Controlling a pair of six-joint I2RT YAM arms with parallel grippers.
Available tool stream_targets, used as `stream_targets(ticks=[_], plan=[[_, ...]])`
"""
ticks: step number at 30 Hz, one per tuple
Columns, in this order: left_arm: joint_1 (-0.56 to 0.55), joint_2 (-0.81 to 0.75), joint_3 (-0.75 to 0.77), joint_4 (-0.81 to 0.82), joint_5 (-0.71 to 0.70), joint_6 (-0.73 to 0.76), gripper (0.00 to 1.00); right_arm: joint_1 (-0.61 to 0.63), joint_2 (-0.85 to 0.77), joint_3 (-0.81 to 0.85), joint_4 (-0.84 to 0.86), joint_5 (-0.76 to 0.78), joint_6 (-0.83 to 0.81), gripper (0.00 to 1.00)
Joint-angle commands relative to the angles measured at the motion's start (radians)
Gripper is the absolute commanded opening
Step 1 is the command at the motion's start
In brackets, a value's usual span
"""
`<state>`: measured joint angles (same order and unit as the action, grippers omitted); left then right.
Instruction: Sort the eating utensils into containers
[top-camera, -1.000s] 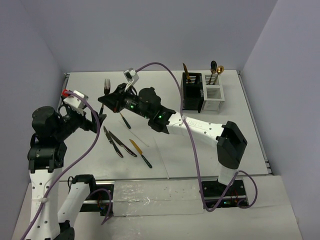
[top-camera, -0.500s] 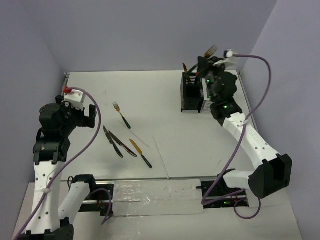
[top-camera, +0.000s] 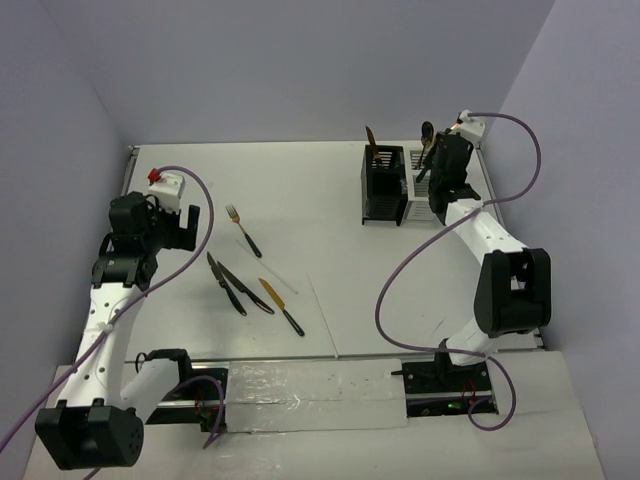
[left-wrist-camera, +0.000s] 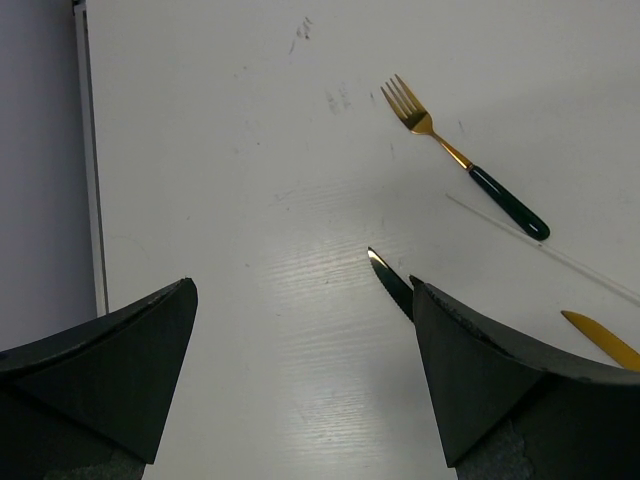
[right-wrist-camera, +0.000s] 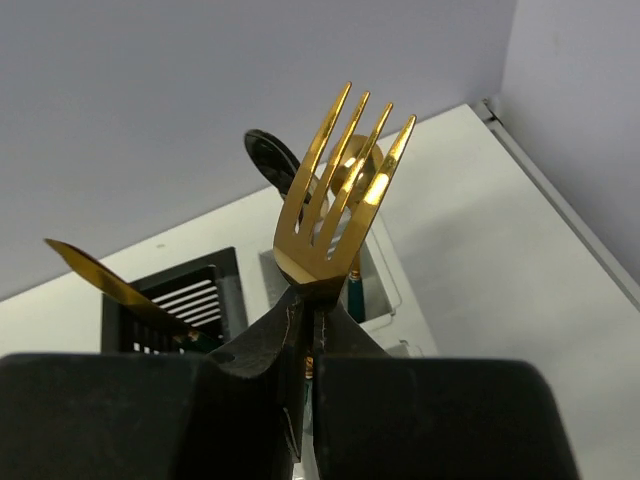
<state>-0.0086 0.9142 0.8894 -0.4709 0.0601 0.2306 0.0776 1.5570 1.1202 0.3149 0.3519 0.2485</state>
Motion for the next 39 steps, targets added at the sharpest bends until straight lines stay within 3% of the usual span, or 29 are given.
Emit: stream_targets(ticks=[1,9,15,18,19,22,25,28,32,35,39], plan=[[-0.001,0.025,-0.015,0.09,-0.034,0.006,0.99,-0.012,-0.009,0.03,0.032,0.05,-0.012,0.0],[-0.001,0.055,-0.02,0.12,-0.016,-0.008,0.99,-0.021,-0.005,-0.03,0.015,0.024,-0.011,0.0],[-0.001,0.037,-0.009,0.106,-0.02,-0.004,0.99,-0.033,0.081,0.03,-0.085,0.027,0.008,0.0],[-0.001,0.025,-0.015,0.098,-0.029,0.001,0.99,-0.042,0.097,0.047,-0.117,-0.004,0.028,0.17],[-0.001,0.022,-0.02,0.098,-0.029,0.001,0.99,-0.042,0.094,0.049,-0.122,-0.02,0.032,0.34],[-0.001,0.015,-0.038,0.098,-0.022,-0.002,0.99,-0.042,0.051,0.044,-0.137,-0.047,0.049,0.6],[-0.002,0.008,-0.049,0.094,-0.025,-0.005,0.99,-0.042,-0.029,0.03,-0.151,-0.068,0.063,0.68],[-0.001,0.002,-0.063,0.092,-0.046,-0.007,0.99,-0.022,-0.137,0.021,-0.195,-0.088,0.086,0.69],[0.001,0.006,-0.118,0.101,-0.109,-0.013,0.99,0.083,-0.279,-0.009,-0.249,-0.132,0.081,0.69],[0.007,0.031,-0.165,0.098,-0.155,-0.023,0.99,0.275,-0.318,-0.004,-0.318,-0.2,0.049,0.69],[0.068,0.06,-0.213,0.103,-0.174,-0.011,0.99,0.59,-0.195,0.045,-0.519,-0.288,0.032,0.68]])
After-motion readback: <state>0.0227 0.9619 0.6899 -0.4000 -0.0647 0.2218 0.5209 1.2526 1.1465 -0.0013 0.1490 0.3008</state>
